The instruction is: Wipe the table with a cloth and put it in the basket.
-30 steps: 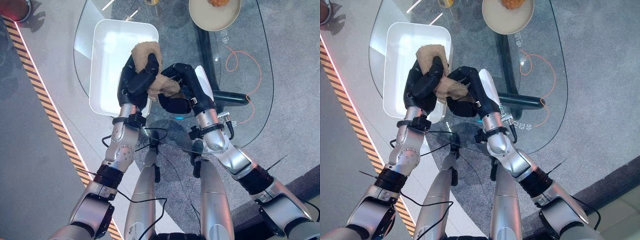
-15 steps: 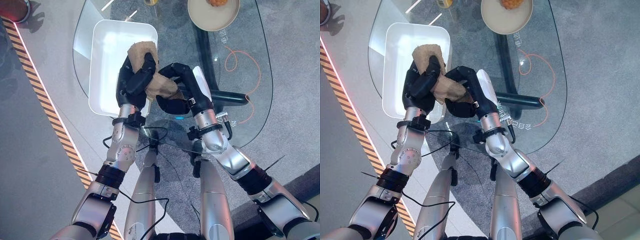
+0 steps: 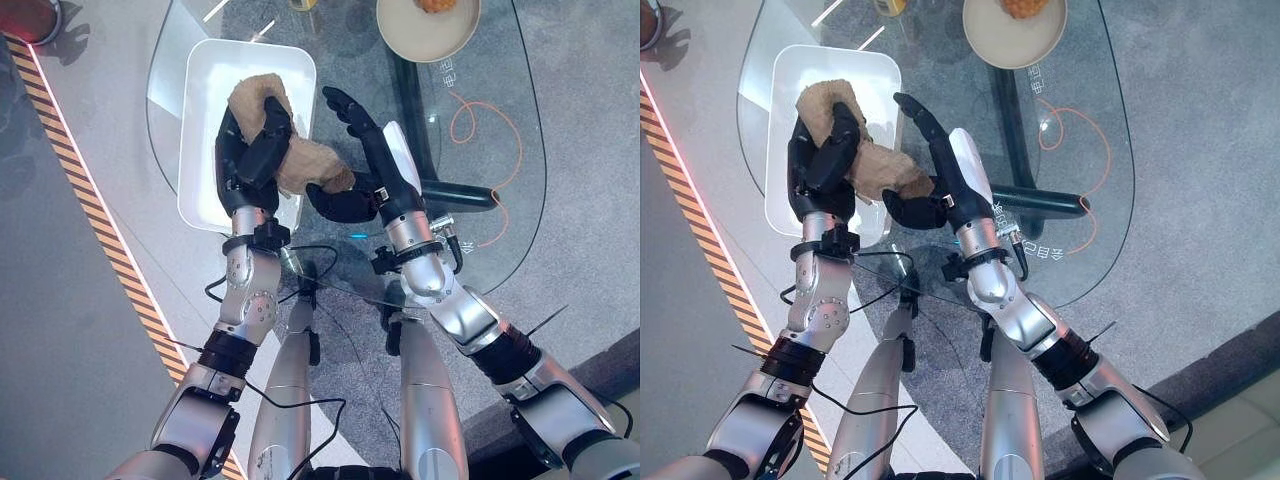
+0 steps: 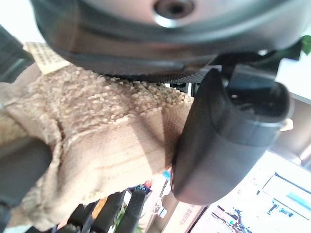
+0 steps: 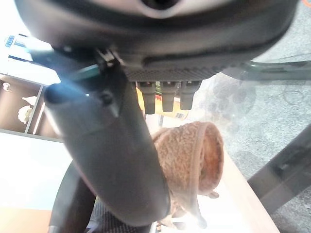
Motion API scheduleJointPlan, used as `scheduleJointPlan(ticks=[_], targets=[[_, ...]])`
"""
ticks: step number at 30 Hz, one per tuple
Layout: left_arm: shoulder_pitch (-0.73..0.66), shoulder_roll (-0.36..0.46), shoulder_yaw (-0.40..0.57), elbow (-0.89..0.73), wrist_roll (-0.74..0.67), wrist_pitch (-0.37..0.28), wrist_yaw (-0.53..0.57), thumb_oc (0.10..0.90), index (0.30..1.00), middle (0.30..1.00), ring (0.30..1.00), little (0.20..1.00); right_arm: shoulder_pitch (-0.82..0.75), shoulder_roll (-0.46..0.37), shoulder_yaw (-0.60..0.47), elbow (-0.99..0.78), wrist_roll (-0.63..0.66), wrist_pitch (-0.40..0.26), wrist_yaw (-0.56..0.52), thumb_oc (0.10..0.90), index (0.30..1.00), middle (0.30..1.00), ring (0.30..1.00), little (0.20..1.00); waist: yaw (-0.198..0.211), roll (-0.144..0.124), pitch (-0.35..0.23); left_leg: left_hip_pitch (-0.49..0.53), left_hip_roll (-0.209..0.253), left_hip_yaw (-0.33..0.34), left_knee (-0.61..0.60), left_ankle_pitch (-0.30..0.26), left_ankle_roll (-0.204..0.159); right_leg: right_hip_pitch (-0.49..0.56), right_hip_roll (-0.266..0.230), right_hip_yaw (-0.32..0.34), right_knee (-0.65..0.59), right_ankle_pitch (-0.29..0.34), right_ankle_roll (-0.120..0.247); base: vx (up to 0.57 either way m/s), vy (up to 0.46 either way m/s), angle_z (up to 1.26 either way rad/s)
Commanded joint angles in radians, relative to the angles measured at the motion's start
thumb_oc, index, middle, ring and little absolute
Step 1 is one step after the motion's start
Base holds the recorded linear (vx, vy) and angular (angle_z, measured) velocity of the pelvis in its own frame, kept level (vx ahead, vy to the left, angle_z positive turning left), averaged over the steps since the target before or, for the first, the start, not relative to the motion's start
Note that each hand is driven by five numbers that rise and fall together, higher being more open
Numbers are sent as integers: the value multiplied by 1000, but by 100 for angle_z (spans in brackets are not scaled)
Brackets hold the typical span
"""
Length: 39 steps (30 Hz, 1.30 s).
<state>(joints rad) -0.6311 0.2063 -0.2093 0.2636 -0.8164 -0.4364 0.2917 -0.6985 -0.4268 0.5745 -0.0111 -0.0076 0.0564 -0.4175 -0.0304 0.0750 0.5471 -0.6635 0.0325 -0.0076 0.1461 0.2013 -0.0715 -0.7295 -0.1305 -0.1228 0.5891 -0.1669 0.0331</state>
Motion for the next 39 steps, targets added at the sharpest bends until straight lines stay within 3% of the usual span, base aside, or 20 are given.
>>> scheduleJointPlan(ticks=[1, 20, 27, 39], targets=[[-144, 33, 77, -73, 115, -165, 22, 100, 300, 300, 300, 200, -132, 69, -56, -148, -23, -93, -22, 800, 900, 900, 900, 900, 24, -46, -27, 23, -67, 52, 101, -160, 24, 46, 69, 5, -233, 133, 25, 0, 0, 0], [-189, 54, 137, 14, 241, -246, 208, 100, 300, 300, 300, 200, -145, 68, -64, -103, -33, -86, -92, 800, 900, 900, 900, 900, 20, -44, -27, 11, -63, 55, 117, -166, 16, 36, 66, 8, -221, 123, 18, 0, 0, 0], [-215, 97, 137, 85, 331, -240, 264, 100, 300, 300, 300, 200, -133, 36, -103, -46, -57, -78, -242, 800, 900, 900, 900, 900, 8, -42, -27, 12, -58, 62, 117, -168, 13, 35, 66, 16, -222, 122, 18, 0, 19, -3], [-222, 149, 148, 191, 349, -270, 240, 100, 300, 300, 300, 200, -46, -14, -261, 196, -1, -170, -511, 800, 900, 900, 900, 900, -18, -49, -27, 12, -47, 69, 126, -190, 14, 27, 68, 30, -218, 121, 30, 0, 0, 0]])
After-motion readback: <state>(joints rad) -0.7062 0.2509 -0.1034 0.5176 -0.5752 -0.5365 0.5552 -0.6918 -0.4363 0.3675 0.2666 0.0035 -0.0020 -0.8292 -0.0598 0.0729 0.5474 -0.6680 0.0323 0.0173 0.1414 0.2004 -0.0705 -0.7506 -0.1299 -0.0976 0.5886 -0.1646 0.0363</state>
